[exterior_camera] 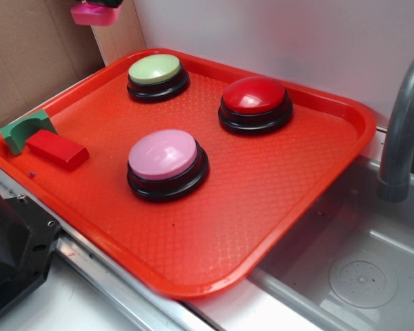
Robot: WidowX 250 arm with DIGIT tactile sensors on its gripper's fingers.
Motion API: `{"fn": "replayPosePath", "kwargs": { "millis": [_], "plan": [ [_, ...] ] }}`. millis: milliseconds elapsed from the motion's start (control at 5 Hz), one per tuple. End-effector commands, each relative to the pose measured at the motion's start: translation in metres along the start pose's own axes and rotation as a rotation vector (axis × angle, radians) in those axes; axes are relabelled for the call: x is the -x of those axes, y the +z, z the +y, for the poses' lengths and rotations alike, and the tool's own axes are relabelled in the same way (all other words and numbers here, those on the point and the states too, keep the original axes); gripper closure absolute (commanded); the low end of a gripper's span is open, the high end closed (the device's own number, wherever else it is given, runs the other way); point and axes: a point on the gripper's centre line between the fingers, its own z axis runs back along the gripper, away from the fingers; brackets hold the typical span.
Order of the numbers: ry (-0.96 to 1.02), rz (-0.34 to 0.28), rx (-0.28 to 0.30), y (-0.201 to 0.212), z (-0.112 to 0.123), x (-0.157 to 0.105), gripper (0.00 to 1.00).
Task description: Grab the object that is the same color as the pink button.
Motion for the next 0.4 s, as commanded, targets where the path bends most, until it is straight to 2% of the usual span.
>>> {"fn": "replayPosePath", "kwargs": {
  "millis": [0, 200],
  "plan": [
    [0.004, -0.035, -0.012, 0.0082, 0.0035, -0.0121, 1.00],
    [0.020, -0.031, -0.006, 0.0034, 0.0049, -0.0108, 1.00]
  ]
}}
